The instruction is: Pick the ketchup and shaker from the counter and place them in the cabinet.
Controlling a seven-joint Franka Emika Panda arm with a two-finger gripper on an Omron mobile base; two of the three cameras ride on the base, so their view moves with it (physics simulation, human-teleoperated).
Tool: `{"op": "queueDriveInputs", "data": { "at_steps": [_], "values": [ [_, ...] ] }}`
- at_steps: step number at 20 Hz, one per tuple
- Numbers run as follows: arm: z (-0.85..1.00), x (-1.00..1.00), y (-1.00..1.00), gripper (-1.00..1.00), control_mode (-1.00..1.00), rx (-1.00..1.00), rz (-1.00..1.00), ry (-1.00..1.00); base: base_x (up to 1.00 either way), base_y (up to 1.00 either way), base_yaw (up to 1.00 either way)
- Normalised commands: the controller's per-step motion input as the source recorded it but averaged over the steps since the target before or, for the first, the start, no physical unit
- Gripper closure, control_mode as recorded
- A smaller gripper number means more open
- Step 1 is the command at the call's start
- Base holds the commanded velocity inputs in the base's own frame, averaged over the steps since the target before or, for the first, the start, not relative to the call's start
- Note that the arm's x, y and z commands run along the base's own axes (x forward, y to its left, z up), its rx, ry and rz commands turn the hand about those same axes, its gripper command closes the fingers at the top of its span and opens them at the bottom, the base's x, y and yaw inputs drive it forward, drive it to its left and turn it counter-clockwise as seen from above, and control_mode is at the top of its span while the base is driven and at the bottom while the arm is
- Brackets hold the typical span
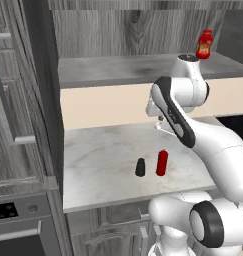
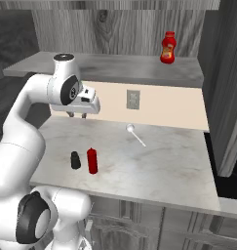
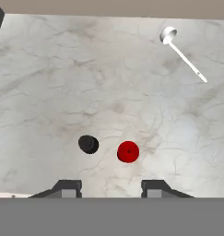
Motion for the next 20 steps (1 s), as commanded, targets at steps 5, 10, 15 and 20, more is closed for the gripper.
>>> {"op": "queueDriveInputs", "data": {
  "at_steps": [5,10,15,20],
  "values": [
    [0.00,-0.10,0.00,-1.00,-1.00,0.00,0.00,0.00,0.00,0.00,0.00],
    [-0.01,-0.36,0.00,-1.00,-1.00,0.00,0.00,0.00,0.00,0.00,0.00],
    [-0.10,-0.34,-0.05,-1.00,-1.00,0.00,0.00,0.00,0.00,0.00,0.00],
    [-0.19,-0.21,-0.14,-1.00,-1.00,0.00,0.01,0.00,0.00,0.00,0.00]
  ]
}}
